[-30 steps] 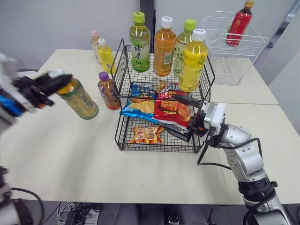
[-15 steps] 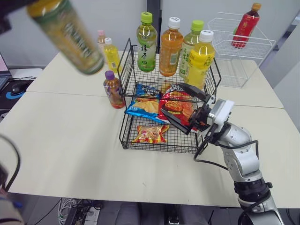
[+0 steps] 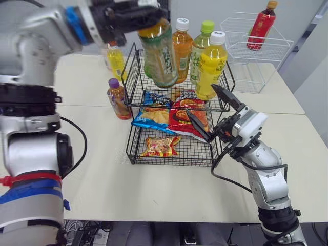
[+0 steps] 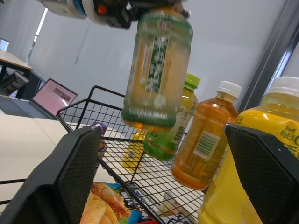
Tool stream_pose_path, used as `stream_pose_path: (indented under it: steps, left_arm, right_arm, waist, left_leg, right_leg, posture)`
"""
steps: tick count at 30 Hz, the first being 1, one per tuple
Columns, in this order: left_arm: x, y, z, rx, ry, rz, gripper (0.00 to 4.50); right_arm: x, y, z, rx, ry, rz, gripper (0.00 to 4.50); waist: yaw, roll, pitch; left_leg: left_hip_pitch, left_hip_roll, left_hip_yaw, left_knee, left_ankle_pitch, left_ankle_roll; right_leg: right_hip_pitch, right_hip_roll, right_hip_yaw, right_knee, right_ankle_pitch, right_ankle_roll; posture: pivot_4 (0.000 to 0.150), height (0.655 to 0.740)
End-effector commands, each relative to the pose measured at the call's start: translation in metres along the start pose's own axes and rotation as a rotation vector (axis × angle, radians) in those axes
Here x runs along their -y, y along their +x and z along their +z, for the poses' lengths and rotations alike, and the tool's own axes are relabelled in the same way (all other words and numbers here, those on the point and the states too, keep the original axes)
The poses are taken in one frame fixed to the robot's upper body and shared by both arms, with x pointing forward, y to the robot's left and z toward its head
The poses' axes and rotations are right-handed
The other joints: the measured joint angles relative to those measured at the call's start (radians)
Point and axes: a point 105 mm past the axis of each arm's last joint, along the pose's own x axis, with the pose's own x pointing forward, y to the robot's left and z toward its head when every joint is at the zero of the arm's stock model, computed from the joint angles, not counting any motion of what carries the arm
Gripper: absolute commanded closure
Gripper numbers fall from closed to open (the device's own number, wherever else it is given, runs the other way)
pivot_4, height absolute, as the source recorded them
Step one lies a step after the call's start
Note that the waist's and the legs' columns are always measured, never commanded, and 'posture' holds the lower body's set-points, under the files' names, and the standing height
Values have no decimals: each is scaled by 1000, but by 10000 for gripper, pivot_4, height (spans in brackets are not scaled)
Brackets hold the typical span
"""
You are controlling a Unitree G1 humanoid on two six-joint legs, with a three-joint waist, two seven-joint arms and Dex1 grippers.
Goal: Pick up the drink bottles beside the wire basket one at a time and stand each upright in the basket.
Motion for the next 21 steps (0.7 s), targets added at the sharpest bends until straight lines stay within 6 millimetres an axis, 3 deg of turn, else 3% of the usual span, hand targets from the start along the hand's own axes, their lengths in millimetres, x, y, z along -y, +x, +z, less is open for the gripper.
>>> stream_pose_path:
  steps: [1,11,17,21]
  left_arm:
    - [-4,10,5,16,114,23,31141]
    - [-10,38,-20,-9,98,8,31141]
    - [-5,39,-11,26,83,-18,12641]
    - [-10,23,-3,41,81,54,266]
  right_arm:
    - [1,0,16,37,-36,-30,0]
    - [2,-3,21,9,-55,-60,0]
    - [2,-2,22,3,-51,-54,0]
    - [3,-1,20,2,-39,-41,0]
  waist:
    - [0,0,0]
    - [1,0,0]
    - [0,0,0]
    - [-6,0,0]
  left_leg:
    - [0,0,0,0,0,0]
    - [-3,0,2,1,0,0]
    - [-2,0,2,1,0,0]
    - [-1,0,2,1,0,0]
  right_leg:
    - [0,0,0,0,0,0]
    - [-4,0,1,2,0,0]
    - [-4,0,2,3,0,0]
    - [-4,0,2,5,0,0]
  posture:
    - [1500,7400]
    - [1500,7400]
    - [1500,7400]
    - [1500,7400]
